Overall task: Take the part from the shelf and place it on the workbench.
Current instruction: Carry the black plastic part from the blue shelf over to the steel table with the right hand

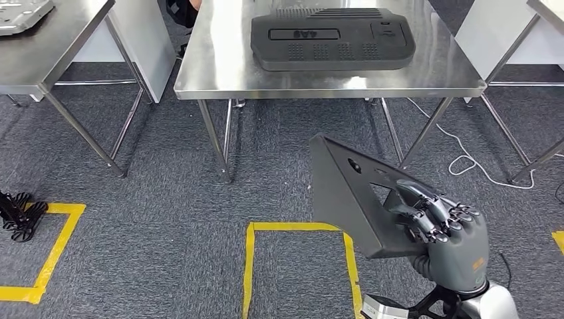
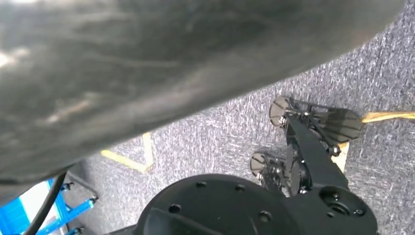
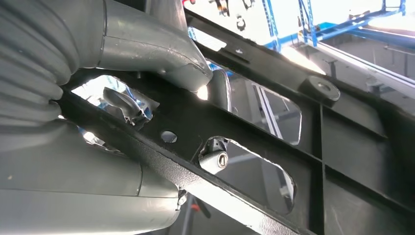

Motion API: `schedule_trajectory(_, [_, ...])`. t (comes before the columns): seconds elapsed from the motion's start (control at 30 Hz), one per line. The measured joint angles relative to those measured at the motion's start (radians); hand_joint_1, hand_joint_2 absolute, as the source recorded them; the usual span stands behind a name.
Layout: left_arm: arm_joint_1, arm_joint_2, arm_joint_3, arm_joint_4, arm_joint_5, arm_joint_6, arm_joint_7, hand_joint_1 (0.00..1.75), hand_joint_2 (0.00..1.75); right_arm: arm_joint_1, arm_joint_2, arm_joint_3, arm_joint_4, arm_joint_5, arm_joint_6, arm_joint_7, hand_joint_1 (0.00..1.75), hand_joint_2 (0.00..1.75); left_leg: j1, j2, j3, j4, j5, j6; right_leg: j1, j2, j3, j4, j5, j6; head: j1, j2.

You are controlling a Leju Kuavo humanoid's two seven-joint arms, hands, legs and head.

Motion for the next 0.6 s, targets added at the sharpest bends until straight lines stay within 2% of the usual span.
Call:
schedule_trajectory(0.03, [0.000,-0.001,0.000,0.000,0.000,0.000,0.000,0.00,0.00,-0.002,-0.001,0.000,0.000,0.000,0.001,0.000,1.75,1.75,0.003,0.004,0.000,-0.003,0.001,0.001,-0.002,-0.005,-0.034,0.064,-0.031,-0.002,0.001,0.000])
schedule_trajectory(0.07, [0.000,-0.001,-0.001,0.000,0.000,0.000,0.001,0.00,0.00,-0.002,-0.001,0.000,0.001,0.000,0.002,0.000,1.75,1.75,0.005,0.007,-0.003,-0.002,0.001,-0.001,-0.005,-0.006,-0.065,0.122,-0.054,0.000,0.001,0.000])
schedule_trajectory(0.1, [0.000,-0.002,-0.001,0.000,0.001,0.000,0.002,0.00,0.00,-0.002,-0.002,0.000,0.002,0.000,0.004,0.000,1.75,1.75,0.009,0.008,-0.005,-0.002,0.000,-0.004,-0.010,-0.007,-0.083,0.156,-0.063,0.008,0.000,0.000])
schedule_trajectory(0.13, [0.000,-0.003,-0.002,0.000,0.002,0.000,0.004,0.00,0.00,-0.002,-0.002,0.000,0.003,-0.001,0.005,0.000,1.75,1.75,0.014,0.009,-0.007,-0.001,0.000,-0.010,-0.016,-0.008,-0.082,0.154,-0.057,0.022,0.000,0.000])
schedule_trajectory(0.17, [0.000,-0.004,-0.003,0.000,0.003,0.000,0.005,0.00,0.00,-0.002,-0.002,0.000,0.004,-0.001,0.006,0.000,1.75,1.75,0.020,0.009,-0.010,0.003,-0.002,-0.019,-0.023,-0.009,-0.057,0.107,-0.035,0.040,0.001,0.000])
schedule_trajectory(0.2, [0.000,-0.005,-0.006,0.000,0.004,0.000,0.006,0.00,0.00,-0.002,-0.002,0.000,0.004,-0.001,0.007,0.000,1.75,1.75,0.025,0.009,-0.014,0.012,-0.005,-0.031,-0.033,-0.009,-0.016,0.034,-0.009,0.060,0.001,0.000])
schedule_trajectory(0.23, [0.000,-0.002,-0.007,0.000,0.004,0.001,0.007,0.00,0.00,-0.003,-0.002,0.000,0.005,-0.001,0.008,0.000,1.75,1.75,0.027,0.007,-0.020,0.024,-0.011,-0.045,-0.038,-0.009,0.017,-0.026,0.011,0.072,0.004,0.000])
schedule_trajectory(0.27, [0.000,0.000,-0.009,0.000,0.005,0.001,0.008,0.00,0.00,-0.003,-0.002,0.001,0.006,-0.001,0.009,0.000,1.75,1.75,0.027,0.007,-0.025,0.037,-0.020,-0.059,-0.041,-0.009,0.040,-0.066,0.024,0.071,0.004,0.000])
schedule_trajectory(0.3, [0.001,0.002,-0.010,0.001,0.005,0.002,0.008,0.00,0.00,-0.003,-0.002,0.001,0.007,-0.002,0.010,0.000,1.75,1.75,0.025,0.007,-0.027,0.047,-0.028,-0.069,-0.041,-0.009,0.048,-0.079,0.029,0.061,0.003,0.000])
schedule_trajectory(0.33, [0.002,0.003,-0.011,0.001,0.005,0.002,0.008,0.00,0.00,-0.003,-0.002,0.001,0.008,-0.002,0.011,0.000,1.75,1.75,0.026,0.006,-0.026,0.050,-0.034,-0.076,-0.037,-0.010,0.044,-0.070,0.029,0.045,0.000,0.000])
schedule_trajectory(0.37, [0.003,0.001,-0.012,0.001,0.005,0.002,0.008,0.00,0.00,-0.002,-0.003,0.001,0.008,-0.002,0.012,0.000,1.75,1.75,0.028,0.006,-0.023,0.050,-0.036,-0.079,-0.036,-0.012,0.046,-0.067,0.031,0.029,-0.005,0.000])
schedule_trajectory(0.4, [0.003,0.001,-0.013,0.000,0.005,0.002,0.009,0.00,0.00,-0.002,-0.003,0.002,0.008,-0.003,0.012,0.000,1.75,1.75,0.032,0.011,-0.022,0.052,-0.038,-0.079,-0.035,-0.015,0.049,-0.065,0.034,0.019,-0.008,0.000])
schedule_trajectory(0.43, [0.004,0.000,-0.014,0.000,0.006,0.001,0.009,0.00,0.00,-0.002,-0.003,0.002,0.008,-0.003,0.013,0.000,1.75,1.75,0.033,0.026,-0.028,0.069,-0.047,-0.079,-0.033,-0.018,0.052,-0.064,0.036,0.012,-0.010,0.000])
schedule_trajectory(0.47, [0.003,0.000,-0.016,0.000,0.007,0.001,0.009,0.00,0.00,-0.002,-0.003,0.002,0.008,-0.003,0.014,0.001,1.75,1.75,0.033,0.046,-0.045,0.107,-0.068,-0.077,-0.030,-0.021,0.055,-0.064,0.038,0.008,-0.012,0.000])
schedule_trajectory(0.53, [0.001,-0.001,-0.018,0.000,0.009,0.001,0.009,0.00,0.00,0.000,-0.003,0.001,0.008,-0.003,0.015,0.003,1.75,1.75,0.029,0.085,-0.109,0.242,-0.132,-0.072,-0.022,-0.027,0.057,-0.064,0.036,0.001,-0.014,0.000])
schedule_trajectory(0.57, [0.000,-0.001,-0.019,0.000,0.010,0.001,0.009,0.00,0.00,0.000,-0.003,0.001,0.008,-0.003,0.016,0.004,1.75,1.75,0.027,0.092,-0.146,0.313,-0.158,-0.069,-0.017,-0.031,0.059,-0.063,0.034,-0.002,-0.015,0.000])
schedule_trajectory(0.6, [0.000,-0.001,-0.020,0.000,0.010,0.001,0.009,0.00,0.00,0.001,-0.003,0.001,0.008,-0.003,0.016,0.004,1.75,1.75,0.024,0.094,-0.171,0.358,-0.169,-0.064,-0.011,-0.034,0.061,-0.063,0.031,-0.006,-0.014,0.000])
